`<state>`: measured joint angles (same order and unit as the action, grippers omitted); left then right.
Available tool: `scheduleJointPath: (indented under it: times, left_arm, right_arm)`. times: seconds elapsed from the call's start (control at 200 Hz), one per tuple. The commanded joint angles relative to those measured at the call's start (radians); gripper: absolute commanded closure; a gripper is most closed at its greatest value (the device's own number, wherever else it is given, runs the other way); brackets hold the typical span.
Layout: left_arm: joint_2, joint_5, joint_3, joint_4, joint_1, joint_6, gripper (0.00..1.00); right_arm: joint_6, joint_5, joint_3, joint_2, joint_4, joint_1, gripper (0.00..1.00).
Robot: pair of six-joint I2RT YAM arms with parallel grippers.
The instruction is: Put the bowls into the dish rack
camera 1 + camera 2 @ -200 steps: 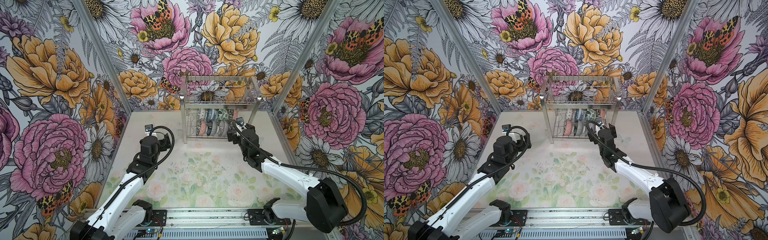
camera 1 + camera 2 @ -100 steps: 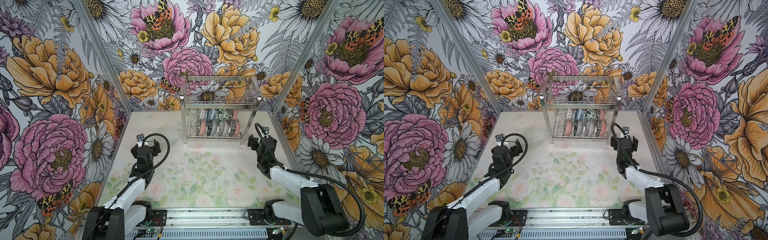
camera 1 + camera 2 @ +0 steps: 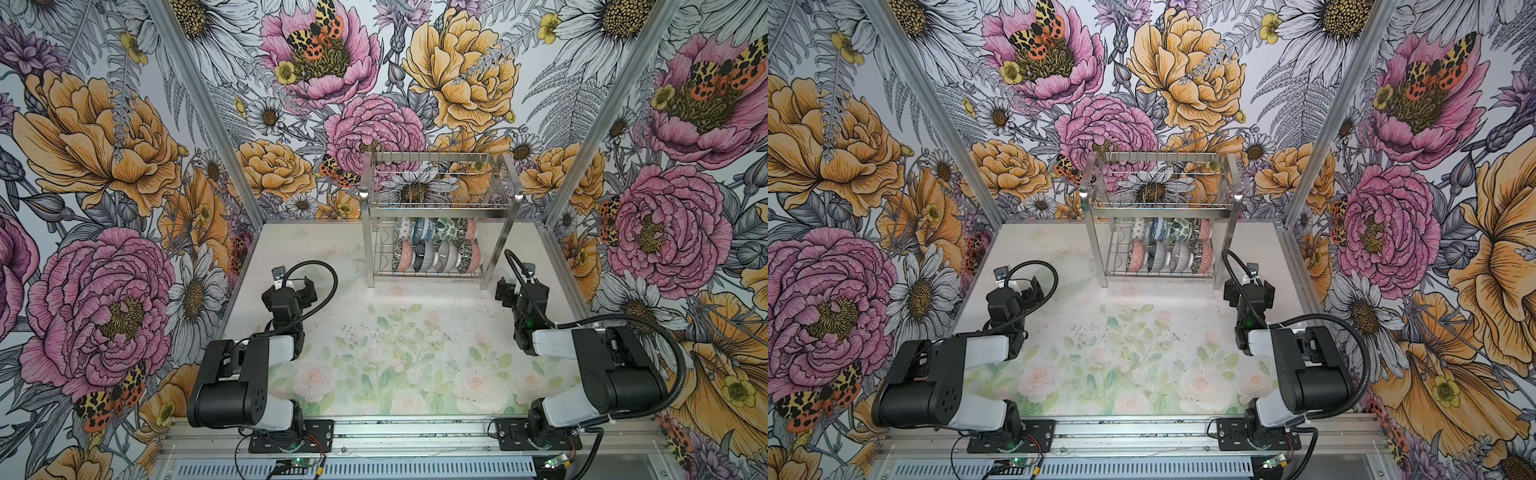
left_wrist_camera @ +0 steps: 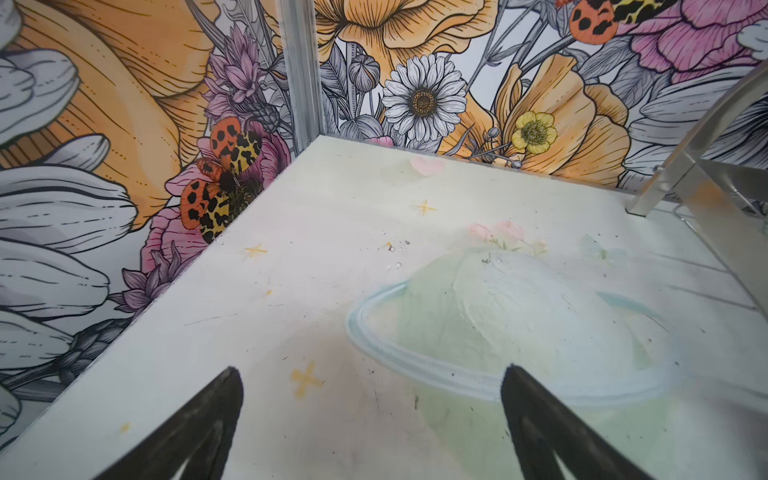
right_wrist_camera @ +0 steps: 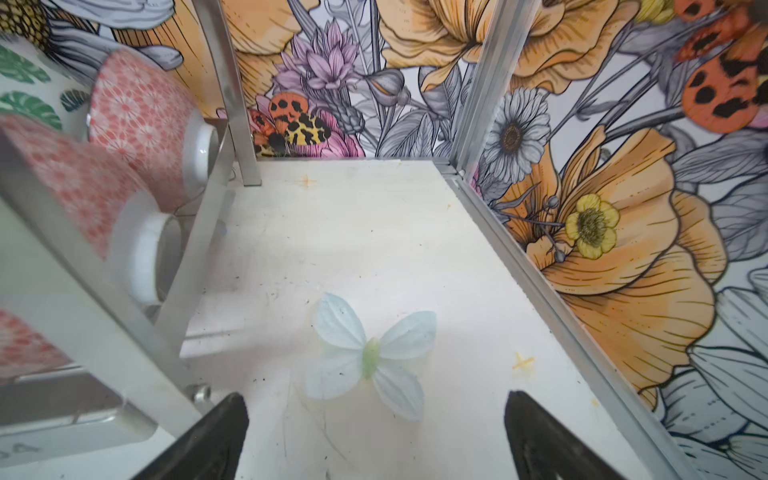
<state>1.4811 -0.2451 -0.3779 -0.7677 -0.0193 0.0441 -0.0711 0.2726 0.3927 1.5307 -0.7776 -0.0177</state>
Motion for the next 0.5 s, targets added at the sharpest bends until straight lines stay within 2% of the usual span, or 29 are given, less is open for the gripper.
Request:
scheduleJointPath:
  times: [0.0, 0.075, 0.135, 0.495]
  left_arm:
    - [0.05, 0.061, -0.014, -0.12, 0.028, -0.039, 0.01]
    - [0.077, 0.051, 0.006, -0.198, 0.032, -0.045, 0.01]
    - [0.062, 0.046, -0.001, -0.156, 0.033, -0.044, 0.01]
    - [0.071, 0.049, 0.005, -0.183, 0.033, -0.044, 0.01]
  right_arm:
    - [-0.027, -0.072, -0.005, 0.008, -0.098, 0.018, 0.01]
    - [-0.026, -0.072, -0.005, 0.01, -0.099, 0.019, 0.0]
    - [-0.026, -0.072, -0.004, 0.008, -0.099, 0.018, 0.0]
    - [-0.026, -0.074, -0.009, 0.005, -0.102, 0.019, 0.0]
